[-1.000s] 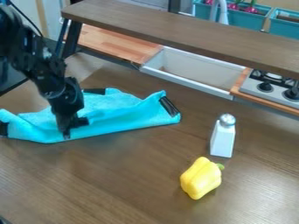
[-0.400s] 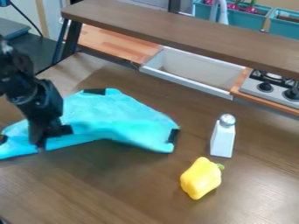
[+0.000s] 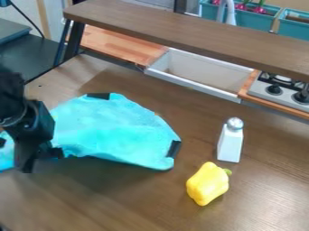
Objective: Unfold the cloth from top left to the bottom right
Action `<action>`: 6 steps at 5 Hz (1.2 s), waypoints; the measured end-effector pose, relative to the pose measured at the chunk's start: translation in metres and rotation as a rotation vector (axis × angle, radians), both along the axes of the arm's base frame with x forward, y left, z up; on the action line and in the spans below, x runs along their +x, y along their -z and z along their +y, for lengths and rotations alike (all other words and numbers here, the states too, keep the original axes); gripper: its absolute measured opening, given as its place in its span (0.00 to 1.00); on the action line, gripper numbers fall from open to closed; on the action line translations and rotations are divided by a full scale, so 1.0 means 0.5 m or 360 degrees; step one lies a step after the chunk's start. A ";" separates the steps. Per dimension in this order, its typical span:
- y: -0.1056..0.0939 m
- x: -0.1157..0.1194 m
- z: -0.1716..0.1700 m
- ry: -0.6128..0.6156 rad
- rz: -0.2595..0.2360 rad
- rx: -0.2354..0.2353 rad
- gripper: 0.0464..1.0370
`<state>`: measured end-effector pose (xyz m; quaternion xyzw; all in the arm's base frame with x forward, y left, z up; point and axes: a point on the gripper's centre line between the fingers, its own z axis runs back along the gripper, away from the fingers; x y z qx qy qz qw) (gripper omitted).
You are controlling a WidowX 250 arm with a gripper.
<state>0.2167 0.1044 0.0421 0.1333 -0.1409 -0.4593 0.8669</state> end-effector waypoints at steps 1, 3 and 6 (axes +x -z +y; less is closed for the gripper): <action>0.011 -0.023 -0.022 0.0010 0.0059 0.0052 0.01; 0.024 -0.049 -0.089 -0.0012 0.0171 0.0133 0.01; 0.047 -0.038 -0.169 -0.0064 0.0297 0.0135 0.04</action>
